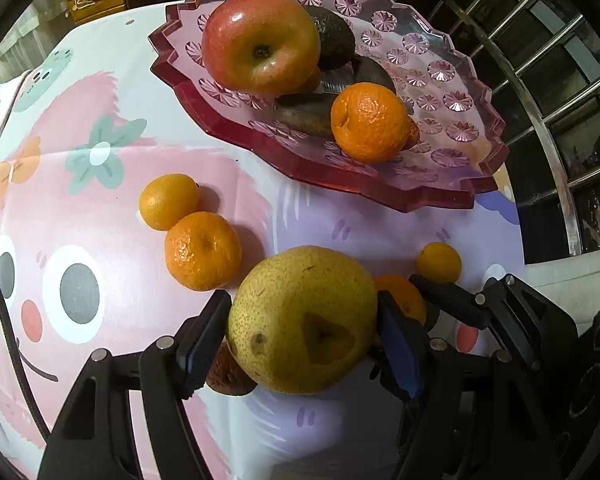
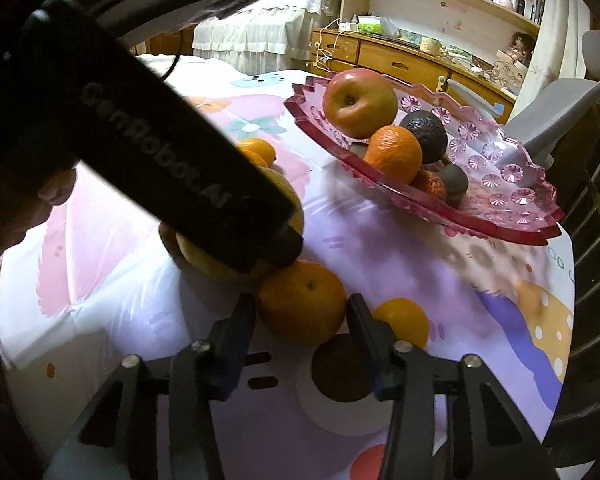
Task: Organize fruits
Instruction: 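Move the left tool onto the yellow pear while the right tool approaches a mandarin, then carry the yellow pear into the bowl with the left tool while the right tool carries a mandarin there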
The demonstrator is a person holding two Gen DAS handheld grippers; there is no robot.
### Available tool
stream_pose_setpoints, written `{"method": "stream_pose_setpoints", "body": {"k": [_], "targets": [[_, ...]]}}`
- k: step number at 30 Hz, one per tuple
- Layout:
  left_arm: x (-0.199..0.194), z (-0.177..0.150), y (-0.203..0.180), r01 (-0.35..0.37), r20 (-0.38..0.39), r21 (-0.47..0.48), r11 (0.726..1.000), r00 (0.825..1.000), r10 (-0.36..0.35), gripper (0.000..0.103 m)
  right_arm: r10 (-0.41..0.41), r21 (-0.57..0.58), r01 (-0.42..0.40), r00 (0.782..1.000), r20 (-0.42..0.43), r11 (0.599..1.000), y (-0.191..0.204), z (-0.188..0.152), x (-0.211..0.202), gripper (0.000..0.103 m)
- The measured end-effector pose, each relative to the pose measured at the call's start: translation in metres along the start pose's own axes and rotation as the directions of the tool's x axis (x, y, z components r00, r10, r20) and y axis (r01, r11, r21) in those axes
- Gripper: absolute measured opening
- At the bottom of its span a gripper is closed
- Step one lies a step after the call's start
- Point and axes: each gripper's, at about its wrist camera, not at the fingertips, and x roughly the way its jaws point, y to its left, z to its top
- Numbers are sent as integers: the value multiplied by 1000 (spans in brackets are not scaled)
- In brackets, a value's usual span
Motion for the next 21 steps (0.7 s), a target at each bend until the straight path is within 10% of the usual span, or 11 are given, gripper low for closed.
{"method": "stream_pose_setpoints", "body": {"k": [21], "targets": [[-46, 0, 10, 32, 96, 15, 999, 995, -33, 70, 65, 163, -63, 998, -9, 985, -21, -4, -19, 43]]}}
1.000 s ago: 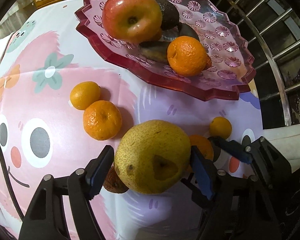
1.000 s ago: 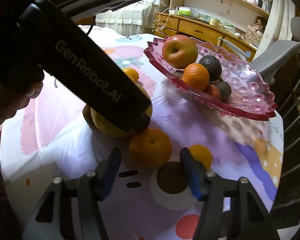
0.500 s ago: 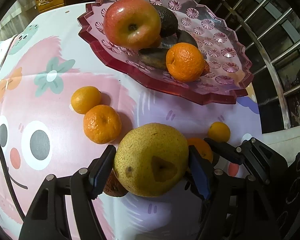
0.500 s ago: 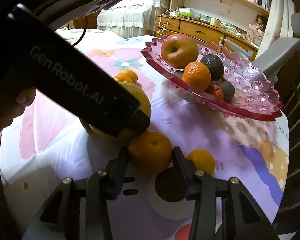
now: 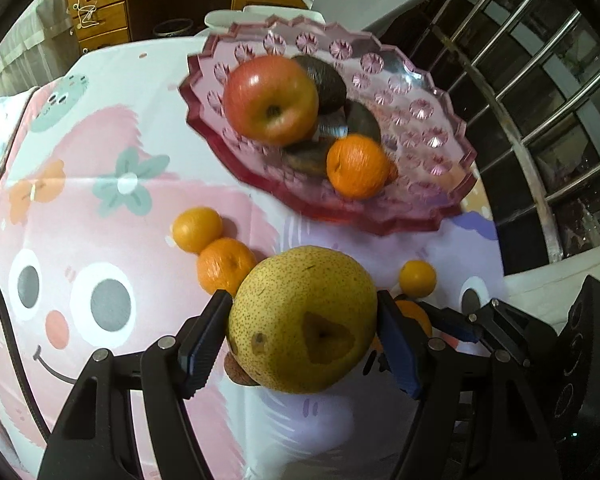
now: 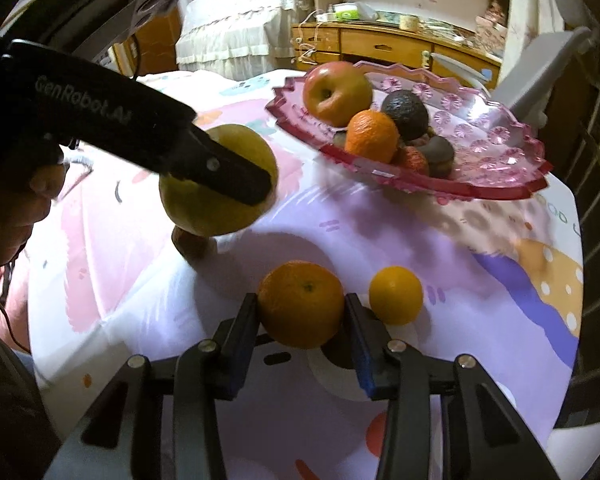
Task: Organize fruits
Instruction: 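Carry the yellow pear into the bowl with the left tool while the right tool carries a mandarin there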
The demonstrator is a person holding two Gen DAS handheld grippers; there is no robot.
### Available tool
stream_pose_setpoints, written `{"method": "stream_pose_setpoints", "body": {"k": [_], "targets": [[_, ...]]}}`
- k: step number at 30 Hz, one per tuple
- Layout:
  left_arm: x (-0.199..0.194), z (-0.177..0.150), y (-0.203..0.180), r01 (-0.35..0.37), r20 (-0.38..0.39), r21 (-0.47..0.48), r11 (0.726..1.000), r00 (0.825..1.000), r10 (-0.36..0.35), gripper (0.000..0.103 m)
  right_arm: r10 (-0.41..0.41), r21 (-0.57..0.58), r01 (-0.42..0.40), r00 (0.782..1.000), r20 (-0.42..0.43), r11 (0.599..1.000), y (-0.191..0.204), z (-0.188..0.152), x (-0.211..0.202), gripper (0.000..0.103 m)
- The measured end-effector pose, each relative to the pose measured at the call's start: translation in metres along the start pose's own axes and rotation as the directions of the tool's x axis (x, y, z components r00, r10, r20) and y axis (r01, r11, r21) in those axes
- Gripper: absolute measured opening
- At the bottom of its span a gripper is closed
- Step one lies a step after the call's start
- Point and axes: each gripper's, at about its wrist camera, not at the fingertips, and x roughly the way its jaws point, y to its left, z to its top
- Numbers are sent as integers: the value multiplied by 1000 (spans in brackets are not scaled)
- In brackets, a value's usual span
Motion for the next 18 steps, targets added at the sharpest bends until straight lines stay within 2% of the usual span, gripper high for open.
{"method": "stream_pose_setpoints", "body": {"k": [9, 13, 18], "targets": [[-43, 36, -14, 39, 131, 76, 996, 990, -49, 70, -60, 133, 48, 994, 87, 990, -13, 19, -33, 43], [-55, 54, -23, 57, 200, 112, 992, 977, -79, 70, -96, 213, 63, 984, 149, 975, -24, 31, -48, 43], [-58, 74, -43, 71, 285, 162, 984, 951, -116, 70, -153, 277, 94, 968, 200, 956, -36, 43, -58, 43]]}}
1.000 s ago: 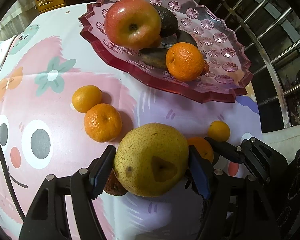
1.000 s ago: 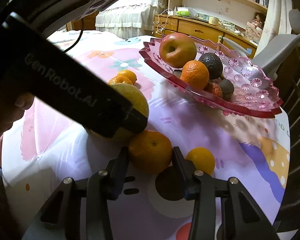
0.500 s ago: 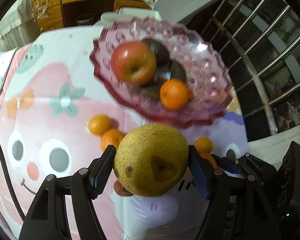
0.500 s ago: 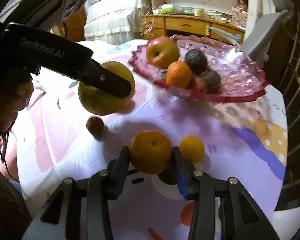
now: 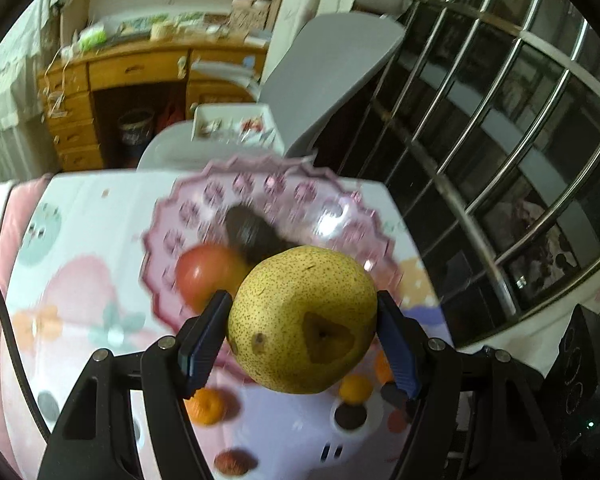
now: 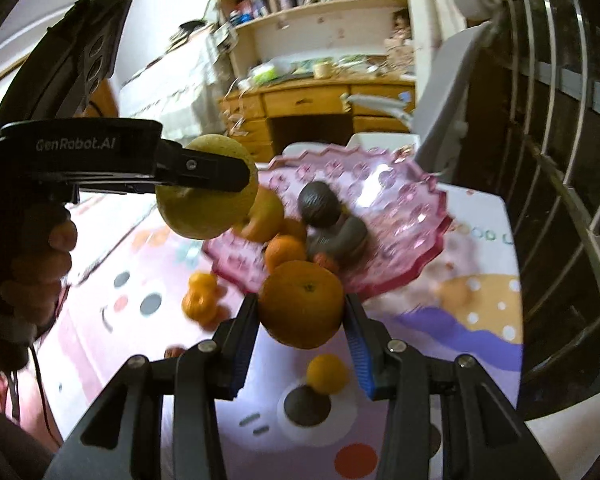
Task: Organize fruits
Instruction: 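Carry the yellow pear into the bowl with the left tool while the right tool carries a mandarin there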
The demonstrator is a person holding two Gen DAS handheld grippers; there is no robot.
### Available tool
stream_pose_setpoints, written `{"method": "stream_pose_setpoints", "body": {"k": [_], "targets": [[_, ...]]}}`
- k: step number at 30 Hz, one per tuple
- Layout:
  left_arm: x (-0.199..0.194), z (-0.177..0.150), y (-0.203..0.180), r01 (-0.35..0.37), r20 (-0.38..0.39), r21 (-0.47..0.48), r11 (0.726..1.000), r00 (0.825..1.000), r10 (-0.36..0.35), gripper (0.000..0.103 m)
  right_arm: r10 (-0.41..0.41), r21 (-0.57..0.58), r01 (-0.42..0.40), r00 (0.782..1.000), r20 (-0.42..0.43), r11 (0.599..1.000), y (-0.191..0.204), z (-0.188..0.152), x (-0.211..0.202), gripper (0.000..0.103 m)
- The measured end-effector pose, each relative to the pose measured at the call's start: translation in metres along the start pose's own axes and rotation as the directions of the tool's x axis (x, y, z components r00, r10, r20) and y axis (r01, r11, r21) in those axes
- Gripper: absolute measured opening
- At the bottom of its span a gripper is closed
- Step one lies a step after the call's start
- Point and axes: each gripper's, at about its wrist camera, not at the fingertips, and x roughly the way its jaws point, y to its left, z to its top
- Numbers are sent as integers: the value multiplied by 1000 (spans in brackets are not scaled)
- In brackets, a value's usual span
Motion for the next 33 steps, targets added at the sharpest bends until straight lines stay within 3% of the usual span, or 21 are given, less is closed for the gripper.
{"method": "stream_pose_setpoints", "body": {"k": [8, 15, 22, 27, 28, 29, 33], "targets": [[27, 12, -10, 8, 36, 7, 1000, 999, -8, 70, -41, 129, 33, 997, 63, 991, -22, 11, 8, 43], [64, 16, -6, -33, -12, -2, 999, 999, 33, 70, -55, 195, 43, 997, 56, 980, -39, 14, 24, 43], [85, 12, -3, -31, -73, -4, 1000, 997, 31, 71, -57, 190, 49, 998, 37, 980, -38, 15, 36, 45], [84, 13, 1, -16, -79, -12, 1000, 997, 15, 72, -68, 207, 62, 997, 22, 976, -40, 14, 39, 46], [80, 14, 1, -6, -65, -9, 1000, 998, 5, 78, -71, 208, 64, 997, 23, 976, -40, 14, 38, 47], [75, 14, 1, -4, -49, -3, 1000, 999, 4, 84, -71, 214, 62, 997, 32, 975, -40, 15, 37, 48], [62, 16, 2, -17, -31, 10, 1000, 999, 17, 85, -68, 251, 48, 995, 68, 967, -42, 16, 28, 58]]}}
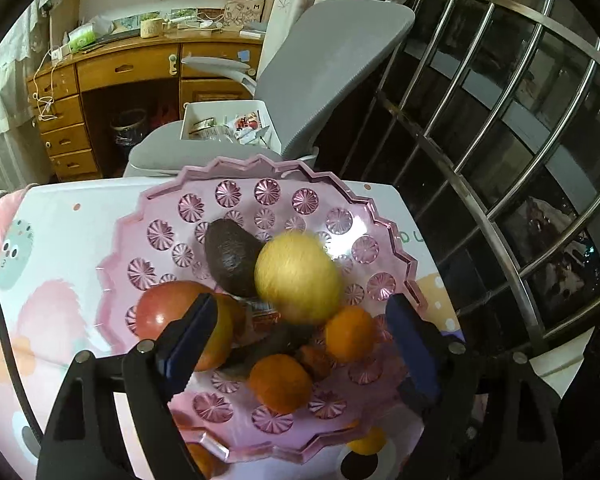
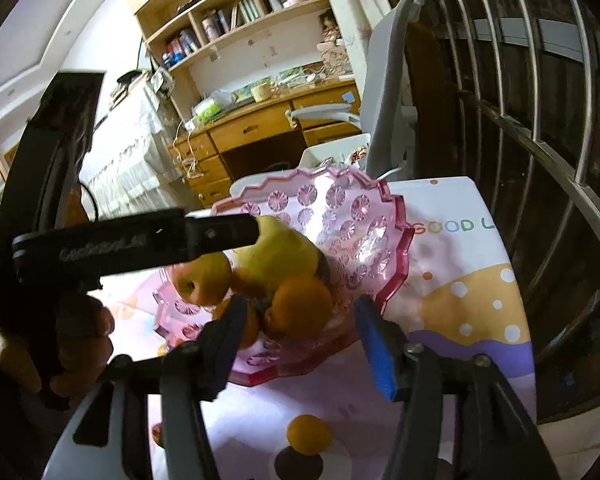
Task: Organize fruits
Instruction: 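Carry the yellow pear into the bowl with the left tool while the right tool carries a mandarin there, then grasp a mandarin with the left tool while the right tool grasps the shriveled brown fruit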
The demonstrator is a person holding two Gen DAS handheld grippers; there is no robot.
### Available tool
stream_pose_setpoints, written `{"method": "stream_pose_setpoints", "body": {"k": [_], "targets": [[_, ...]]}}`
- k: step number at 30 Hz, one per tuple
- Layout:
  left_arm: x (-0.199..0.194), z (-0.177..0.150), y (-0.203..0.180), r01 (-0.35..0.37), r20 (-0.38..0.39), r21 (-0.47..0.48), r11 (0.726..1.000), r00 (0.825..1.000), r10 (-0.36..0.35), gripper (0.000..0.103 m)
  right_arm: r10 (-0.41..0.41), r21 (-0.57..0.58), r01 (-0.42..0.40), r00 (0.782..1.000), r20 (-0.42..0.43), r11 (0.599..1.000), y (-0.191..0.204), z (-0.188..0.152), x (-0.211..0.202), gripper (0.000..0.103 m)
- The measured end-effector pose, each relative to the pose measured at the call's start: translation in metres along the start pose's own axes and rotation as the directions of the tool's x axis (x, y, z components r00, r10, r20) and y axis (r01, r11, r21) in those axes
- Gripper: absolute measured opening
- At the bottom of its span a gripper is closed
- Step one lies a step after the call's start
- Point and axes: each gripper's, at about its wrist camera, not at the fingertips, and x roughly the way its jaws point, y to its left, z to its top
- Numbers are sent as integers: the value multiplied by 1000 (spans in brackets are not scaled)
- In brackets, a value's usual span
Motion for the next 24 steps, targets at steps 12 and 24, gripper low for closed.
{"method": "stream_pose_setpoints", "body": {"k": [12, 24], "targets": [[-40, -24, 34, -19, -3, -19, 1000, 1000, 19, 86, -31, 166, 35, 999, -30, 985, -1, -10, -13, 69], [-51, -80, 77, -27, -121, -6, 1000, 992, 26, 86, -122, 247, 141, 988, -93, 959, 26, -58, -25, 69]]}}
